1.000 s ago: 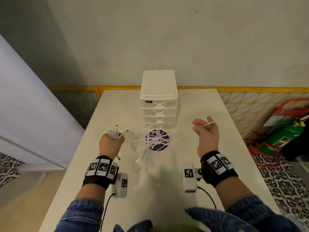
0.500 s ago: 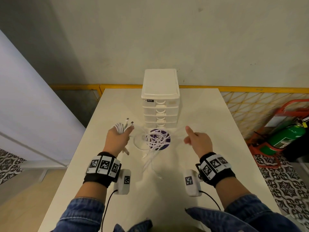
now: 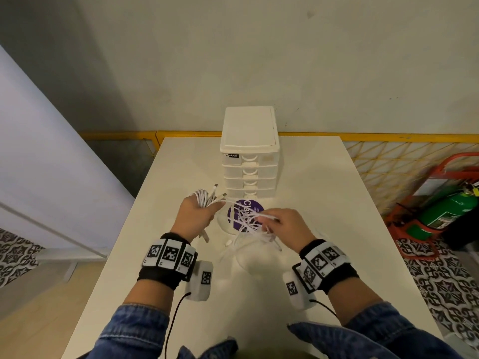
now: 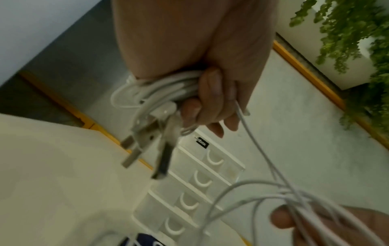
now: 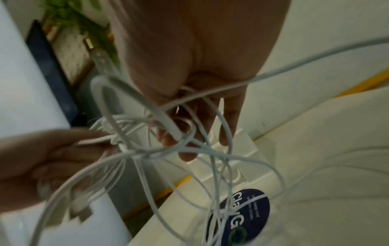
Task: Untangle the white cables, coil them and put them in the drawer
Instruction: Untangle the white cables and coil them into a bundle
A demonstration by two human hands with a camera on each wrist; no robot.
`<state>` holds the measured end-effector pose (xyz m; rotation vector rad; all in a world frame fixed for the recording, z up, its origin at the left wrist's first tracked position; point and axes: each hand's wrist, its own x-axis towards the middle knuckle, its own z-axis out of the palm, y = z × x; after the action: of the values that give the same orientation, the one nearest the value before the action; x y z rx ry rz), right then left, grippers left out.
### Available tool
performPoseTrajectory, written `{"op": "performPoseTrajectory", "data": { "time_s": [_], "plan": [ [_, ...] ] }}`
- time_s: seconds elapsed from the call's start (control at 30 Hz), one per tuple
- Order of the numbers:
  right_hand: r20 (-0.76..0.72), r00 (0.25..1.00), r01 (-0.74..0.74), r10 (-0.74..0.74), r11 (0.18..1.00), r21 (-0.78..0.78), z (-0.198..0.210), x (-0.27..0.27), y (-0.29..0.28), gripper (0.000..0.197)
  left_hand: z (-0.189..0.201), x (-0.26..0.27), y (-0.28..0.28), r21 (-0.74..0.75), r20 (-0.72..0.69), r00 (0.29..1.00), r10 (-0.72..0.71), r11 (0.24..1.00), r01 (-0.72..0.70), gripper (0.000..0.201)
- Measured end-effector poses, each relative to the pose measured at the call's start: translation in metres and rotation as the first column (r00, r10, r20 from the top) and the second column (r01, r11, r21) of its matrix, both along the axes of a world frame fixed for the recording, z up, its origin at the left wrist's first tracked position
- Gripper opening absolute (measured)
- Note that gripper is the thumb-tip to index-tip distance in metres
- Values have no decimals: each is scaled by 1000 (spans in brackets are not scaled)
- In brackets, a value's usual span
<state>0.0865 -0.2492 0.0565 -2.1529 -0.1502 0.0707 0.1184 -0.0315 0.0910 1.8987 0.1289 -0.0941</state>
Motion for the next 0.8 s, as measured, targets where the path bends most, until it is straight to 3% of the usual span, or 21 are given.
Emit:
{"op": "performPoseTrajectory", "data": {
  "time_s": [0.07, 0.17, 0.27, 0.4, 0.5, 0.6, 0.7, 0.8],
  "plan": [
    [50, 995, 78, -81, 995, 58, 2, 4, -9, 13, -2, 2, 10, 34, -16, 1000, 6, 999, -5, 33],
    [57, 982, 168, -181, 969, 180, 6, 10, -16, 13, -2, -2, 18, 24, -113, 977, -181, 982, 185, 42],
    [18, 912, 373, -411, 845, 383, 11, 10, -31, 32, -3, -8, 22, 5, -182, 931, -315, 947, 321, 43],
    [-105, 764, 573, -637, 594, 565, 16, 10, -53, 25, -7, -8, 25, 51, -147, 970, -195, 978, 204, 39],
    [-143, 709, 616, -691, 507, 604, 12, 10, -54, 23, -6, -2, 24, 71, -77, 996, -40, 996, 46, 46],
    [-78, 709, 644, -701, 600, 474, 2, 11, -54, 15, -4, 3, 22, 114, -56, 996, 65, 992, -58, 49],
    [-74, 784, 616, -616, 759, 209, -17, 12, -54, 18, -10, -1, 16, 133, -99, 993, 59, 990, -45, 42],
    [-107, 837, 545, -537, 836, 65, -26, 9, -49, 27, -20, -5, 10, 125, -112, 993, 39, 992, -25, 34]
  ]
}}
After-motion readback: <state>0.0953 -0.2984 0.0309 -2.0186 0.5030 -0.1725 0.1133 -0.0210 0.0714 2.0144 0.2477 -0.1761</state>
